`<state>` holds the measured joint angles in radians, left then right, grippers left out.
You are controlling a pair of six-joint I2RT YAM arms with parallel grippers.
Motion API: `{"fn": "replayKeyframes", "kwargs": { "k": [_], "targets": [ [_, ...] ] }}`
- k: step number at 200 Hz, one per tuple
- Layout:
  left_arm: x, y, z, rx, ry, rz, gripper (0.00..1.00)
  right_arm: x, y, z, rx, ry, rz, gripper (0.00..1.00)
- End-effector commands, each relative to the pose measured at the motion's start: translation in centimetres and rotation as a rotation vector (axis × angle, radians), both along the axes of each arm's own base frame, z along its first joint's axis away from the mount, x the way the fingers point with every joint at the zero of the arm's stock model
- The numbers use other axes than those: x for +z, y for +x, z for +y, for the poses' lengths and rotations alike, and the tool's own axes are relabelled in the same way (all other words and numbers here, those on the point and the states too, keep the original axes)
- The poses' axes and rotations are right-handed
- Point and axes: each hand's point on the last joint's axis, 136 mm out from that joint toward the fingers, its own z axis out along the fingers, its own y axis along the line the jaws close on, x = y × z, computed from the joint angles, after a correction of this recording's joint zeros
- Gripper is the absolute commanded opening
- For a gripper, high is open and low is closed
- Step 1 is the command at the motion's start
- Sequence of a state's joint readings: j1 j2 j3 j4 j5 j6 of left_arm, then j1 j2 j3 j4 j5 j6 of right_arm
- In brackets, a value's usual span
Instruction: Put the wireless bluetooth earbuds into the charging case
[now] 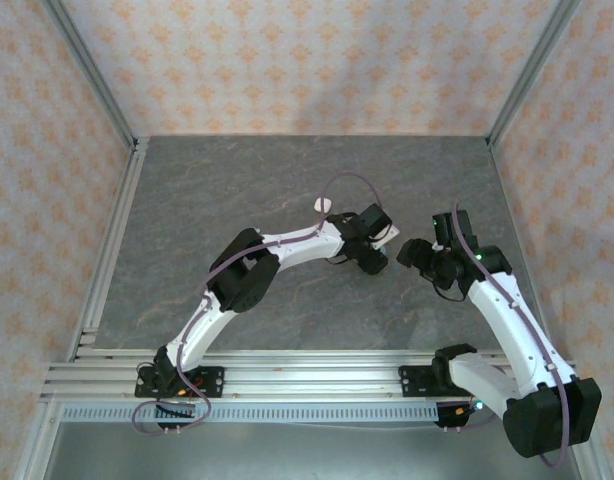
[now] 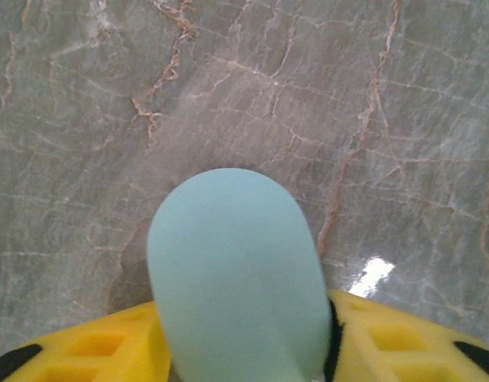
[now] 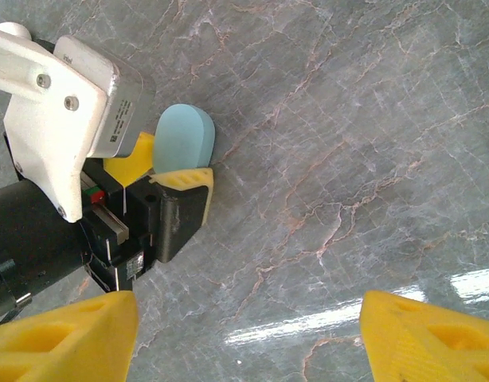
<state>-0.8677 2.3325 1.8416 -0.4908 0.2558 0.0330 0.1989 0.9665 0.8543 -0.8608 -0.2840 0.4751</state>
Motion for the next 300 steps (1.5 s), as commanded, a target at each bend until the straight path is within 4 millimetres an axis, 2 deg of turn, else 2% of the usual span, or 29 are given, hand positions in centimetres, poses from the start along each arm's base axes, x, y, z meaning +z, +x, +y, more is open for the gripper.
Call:
{"fn": "replayKeyframes", "kwargs": {
  "k": [1,36,63,88,101,106,108,114,150,175,226,252,300],
  "targets": [
    [0.1,-1.0,0.3,-0.049,-0.019,0.021,0.43,0.4,-0.3,-0.7,-0.034,-0.017,-0.004,0.74],
    [2.4,-1.4,0.9,-0.093,-0.108,0.001,0.31,0.8,-0.4,-1.0,-0.032,-0.034,-0.008,0.74],
    [4.4,-1.7,2.2,-0.110,-0.154,-0.022,0.30,1.3,-0.5,-1.1,-0.037,-0.033,-0.017,0.73],
    [7.1,-2.3,3.7,-0.138,-0.206,-0.055,0.30,2.1,-0.4,-0.1,-0.031,0.029,-0.037,0.73],
    [8.7,-2.8,4.6,-0.162,-0.237,-0.071,0.30,2.5,-0.2,0.8,-0.015,0.084,-0.053,0.72],
    [8.7,-3.2,4.9,-0.175,-0.241,-0.063,0.29,2.7,-0.1,1.2,-0.004,0.109,-0.058,0.71],
    [9.8,-3.3,5.1,-0.183,-0.256,-0.077,0.30,2.8,-0.1,1.4,-0.001,0.116,-0.060,0.70],
    [10.9,-3.7,5.5,-0.200,-0.273,-0.086,0.29,3.0,0.0,1.9,0.012,0.146,-0.066,0.69],
    [14.3,-6.1,8.2,-0.269,-0.318,-0.097,0.29,5.1,0.8,5.9,0.093,0.385,-0.094,0.60],
    [16.2,-7.5,9.6,-0.293,-0.370,-0.096,0.29,6.7,0.8,9.1,0.179,0.479,-0.107,0.59],
    [18.2,-10.0,11.4,-0.339,-0.375,-0.076,0.29,9.3,0.7,14.8,0.321,0.578,-0.124,0.62],
    [19.0,-10.8,11.8,-0.354,-0.387,-0.075,0.29,9.9,0.7,16.4,0.365,0.580,-0.130,0.63],
    [20.3,-11.7,12.5,-0.370,-0.401,-0.094,0.29,9.3,0.8,18.1,0.384,0.607,-0.089,0.63]
  ]
}}
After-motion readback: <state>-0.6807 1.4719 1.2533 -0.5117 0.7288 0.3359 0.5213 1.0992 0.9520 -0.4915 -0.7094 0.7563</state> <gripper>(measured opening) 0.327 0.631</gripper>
